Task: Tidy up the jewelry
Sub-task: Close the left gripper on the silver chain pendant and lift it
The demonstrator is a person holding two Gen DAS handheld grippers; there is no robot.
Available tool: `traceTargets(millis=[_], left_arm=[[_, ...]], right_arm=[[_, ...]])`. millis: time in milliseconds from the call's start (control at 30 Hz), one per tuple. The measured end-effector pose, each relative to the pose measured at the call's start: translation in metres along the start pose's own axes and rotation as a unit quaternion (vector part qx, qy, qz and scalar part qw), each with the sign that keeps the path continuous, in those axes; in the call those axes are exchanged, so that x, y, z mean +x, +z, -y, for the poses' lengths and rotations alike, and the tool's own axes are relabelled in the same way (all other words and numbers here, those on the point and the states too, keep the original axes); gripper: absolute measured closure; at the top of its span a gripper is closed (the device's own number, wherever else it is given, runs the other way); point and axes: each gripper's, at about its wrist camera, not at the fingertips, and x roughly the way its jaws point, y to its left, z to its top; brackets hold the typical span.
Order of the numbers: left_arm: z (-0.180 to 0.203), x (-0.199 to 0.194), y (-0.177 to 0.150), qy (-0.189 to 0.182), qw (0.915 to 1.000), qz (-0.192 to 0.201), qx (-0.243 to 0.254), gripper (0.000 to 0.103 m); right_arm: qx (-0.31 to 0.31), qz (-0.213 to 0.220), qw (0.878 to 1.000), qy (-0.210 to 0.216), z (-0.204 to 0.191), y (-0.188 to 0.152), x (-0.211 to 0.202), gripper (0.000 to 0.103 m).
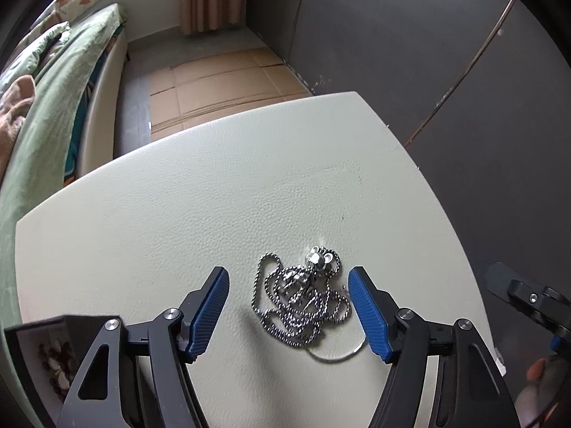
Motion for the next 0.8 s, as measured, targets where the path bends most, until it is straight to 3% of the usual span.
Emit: traceTargets(millis=[367,500,800], left_arm=[[0.013,0.01,-0.002,0.041,0.9987,0.011,0.026,0.05],[0.007,0.006,-0.005,0.043,0.9987,0.017,0.021,0.085],[-0.002,-0.005,-0.011,0.025,0.9994,0.019,0.016,0.088]], right_arm=[[0.002,-0.012,1.0,0.0,0.0,0.0,0.007,0.017],[0.0,-0.016,1.0,-0.002,-0.001,0.001,0.008,0.017],[-0.014,-0.022,1.0,-0.007,-0.008,-0.003,0.012,0.017]])
